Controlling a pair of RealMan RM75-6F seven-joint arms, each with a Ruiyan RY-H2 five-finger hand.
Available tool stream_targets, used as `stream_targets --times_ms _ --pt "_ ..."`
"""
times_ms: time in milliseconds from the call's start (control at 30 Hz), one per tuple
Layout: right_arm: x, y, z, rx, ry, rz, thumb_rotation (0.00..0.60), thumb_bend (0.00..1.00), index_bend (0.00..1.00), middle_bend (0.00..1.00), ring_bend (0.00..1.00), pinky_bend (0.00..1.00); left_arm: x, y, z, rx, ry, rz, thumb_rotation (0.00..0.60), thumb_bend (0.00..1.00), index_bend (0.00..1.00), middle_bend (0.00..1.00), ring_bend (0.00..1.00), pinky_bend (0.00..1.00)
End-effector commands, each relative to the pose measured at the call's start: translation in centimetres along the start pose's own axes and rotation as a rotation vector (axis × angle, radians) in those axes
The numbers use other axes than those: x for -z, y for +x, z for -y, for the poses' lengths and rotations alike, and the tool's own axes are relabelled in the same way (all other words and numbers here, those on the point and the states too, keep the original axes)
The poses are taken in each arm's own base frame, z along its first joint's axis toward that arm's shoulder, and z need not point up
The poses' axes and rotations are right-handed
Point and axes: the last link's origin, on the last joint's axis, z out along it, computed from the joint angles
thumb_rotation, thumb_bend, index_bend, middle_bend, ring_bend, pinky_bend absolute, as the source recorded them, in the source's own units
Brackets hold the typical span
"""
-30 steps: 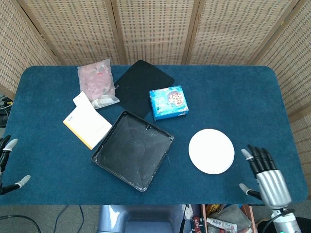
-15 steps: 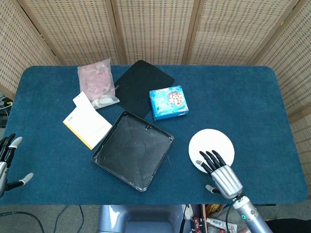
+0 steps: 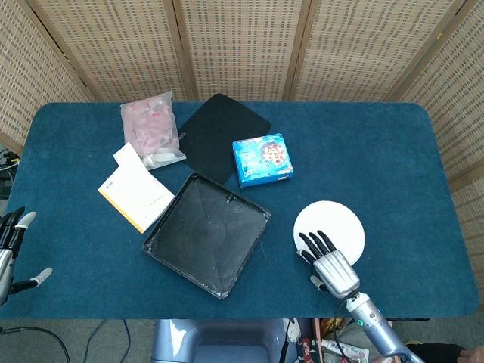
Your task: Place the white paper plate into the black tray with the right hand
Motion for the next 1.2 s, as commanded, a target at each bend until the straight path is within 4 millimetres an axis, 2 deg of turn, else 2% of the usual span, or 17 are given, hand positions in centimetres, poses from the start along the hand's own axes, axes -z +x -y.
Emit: stream_targets --times_ms 33,467,900,1200 --pt "-0.1 -0.4 -0.2 0.012 -0.015 0.014 0.6 0.3 0.24 0.0 0.0 0.0 0.0 0.0 0.0 -0.001 -0.001 0.003 0.6 0.0 0.0 0.0 0.0 0.0" --pt "-0.3 -0.9 -1.4 0.022 -0.093 0.036 0.6 0.31 0.24 0.0 0.0 0.0 0.0 -0.1 -0.1 0.003 0.0 0.008 0.6 0.0 0.0 0.0 0.0 0.0" --pt "-0.4 -0.3 -2.2 0.009 -0.131 0.02 0.6 0.32 0.26 0.0 0.0 0.0 -0.1 -0.2 -0.1 0.005 0.003 0.012 0.6 0.0 0.0 0.0 0.0 0.0" --pt "-0.7 -0.2 -2.7 0.024 -0.189 -0.013 0.6 0.47 0.33 0.0 0.0 0.0 -0.1 -0.2 -0.1 0.003 0.005 0.015 0.6 0.0 0.0 0.0 0.0 0.0"
